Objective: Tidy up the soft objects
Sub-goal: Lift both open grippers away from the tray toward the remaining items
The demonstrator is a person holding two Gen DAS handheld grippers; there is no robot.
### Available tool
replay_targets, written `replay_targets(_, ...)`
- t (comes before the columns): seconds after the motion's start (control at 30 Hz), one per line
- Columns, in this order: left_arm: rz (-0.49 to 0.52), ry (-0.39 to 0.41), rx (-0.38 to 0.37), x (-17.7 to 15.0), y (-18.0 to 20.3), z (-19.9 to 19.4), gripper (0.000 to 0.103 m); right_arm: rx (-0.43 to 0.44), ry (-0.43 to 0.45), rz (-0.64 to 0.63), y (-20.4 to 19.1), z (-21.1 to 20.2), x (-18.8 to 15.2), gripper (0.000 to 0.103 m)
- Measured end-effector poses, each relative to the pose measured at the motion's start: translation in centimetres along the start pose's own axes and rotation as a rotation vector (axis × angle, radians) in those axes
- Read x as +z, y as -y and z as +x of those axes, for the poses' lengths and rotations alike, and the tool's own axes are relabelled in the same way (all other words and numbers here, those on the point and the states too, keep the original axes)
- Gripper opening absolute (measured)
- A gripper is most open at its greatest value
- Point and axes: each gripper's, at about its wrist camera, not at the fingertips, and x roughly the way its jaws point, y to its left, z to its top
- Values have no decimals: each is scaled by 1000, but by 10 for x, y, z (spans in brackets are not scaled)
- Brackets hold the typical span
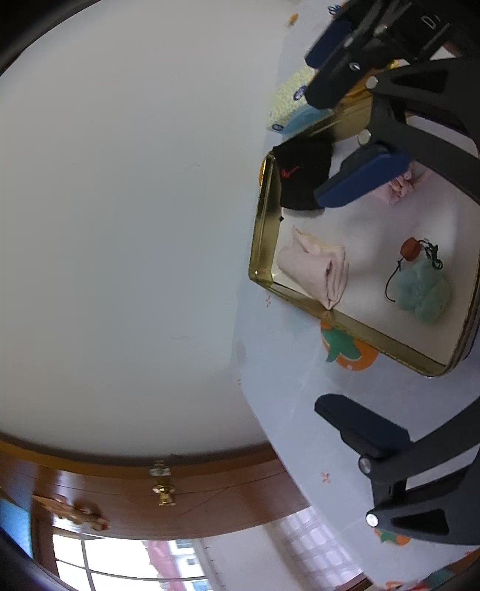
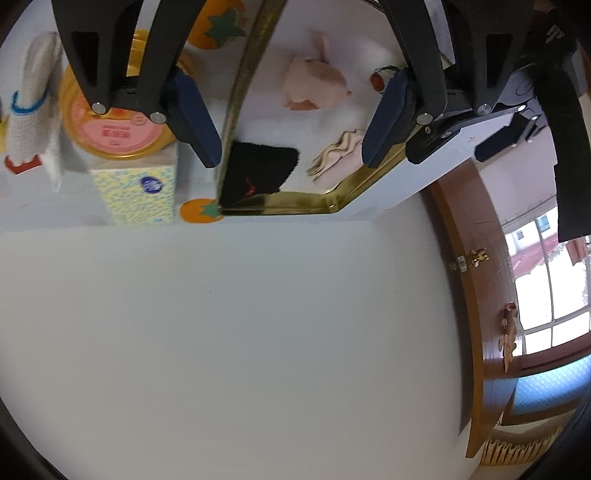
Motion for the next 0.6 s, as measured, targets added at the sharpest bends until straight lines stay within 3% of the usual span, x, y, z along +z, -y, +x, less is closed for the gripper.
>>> replay_targets(0.6,47,4,27,-8,24,-22,103,-110,66,-48,20,-39,-1,81)
